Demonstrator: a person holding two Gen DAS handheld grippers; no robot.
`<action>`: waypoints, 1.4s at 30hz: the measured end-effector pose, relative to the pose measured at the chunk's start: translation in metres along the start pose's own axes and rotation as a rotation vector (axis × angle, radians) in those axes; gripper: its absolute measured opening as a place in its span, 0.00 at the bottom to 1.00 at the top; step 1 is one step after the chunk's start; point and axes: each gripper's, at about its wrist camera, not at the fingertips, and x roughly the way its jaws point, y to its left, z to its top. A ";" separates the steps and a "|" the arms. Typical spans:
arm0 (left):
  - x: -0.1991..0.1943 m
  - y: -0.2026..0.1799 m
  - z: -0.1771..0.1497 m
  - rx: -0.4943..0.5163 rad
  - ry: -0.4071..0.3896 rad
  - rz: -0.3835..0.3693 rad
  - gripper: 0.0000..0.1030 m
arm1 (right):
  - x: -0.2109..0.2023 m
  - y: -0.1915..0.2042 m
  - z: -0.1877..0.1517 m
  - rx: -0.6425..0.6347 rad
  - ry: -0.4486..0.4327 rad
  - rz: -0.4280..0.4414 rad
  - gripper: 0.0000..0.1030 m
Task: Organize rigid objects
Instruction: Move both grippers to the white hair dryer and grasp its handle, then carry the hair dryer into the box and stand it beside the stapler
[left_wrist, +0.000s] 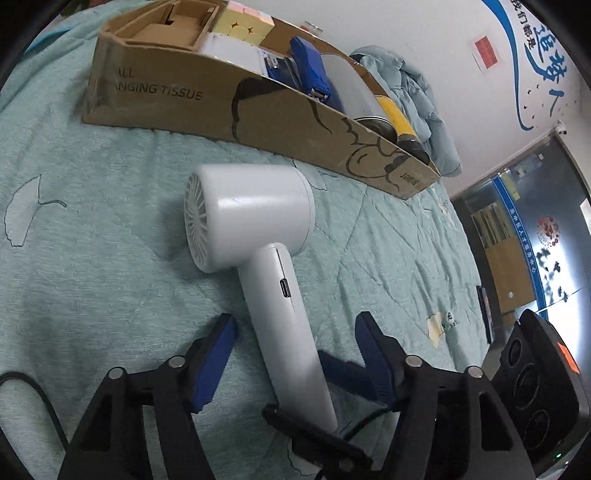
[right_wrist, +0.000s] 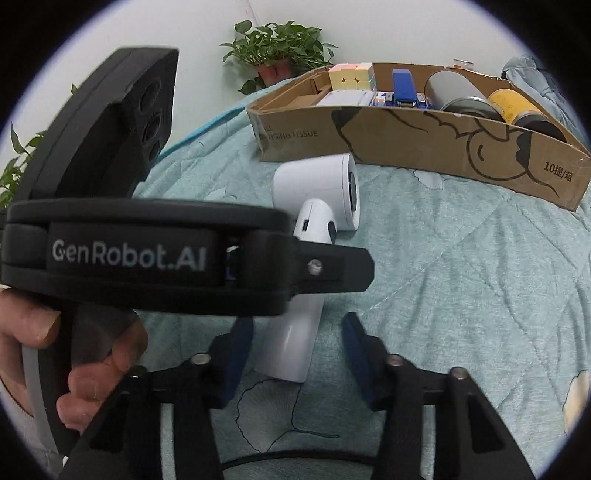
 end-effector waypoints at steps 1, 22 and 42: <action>0.000 0.000 -0.001 0.003 0.003 0.006 0.50 | 0.002 -0.001 -0.001 0.006 0.004 0.003 0.34; -0.050 -0.030 0.046 0.092 -0.172 0.013 0.31 | -0.035 0.006 0.037 0.002 -0.177 -0.027 0.30; -0.021 -0.041 0.227 0.181 -0.156 -0.008 0.30 | -0.007 -0.042 0.157 0.061 -0.230 -0.069 0.30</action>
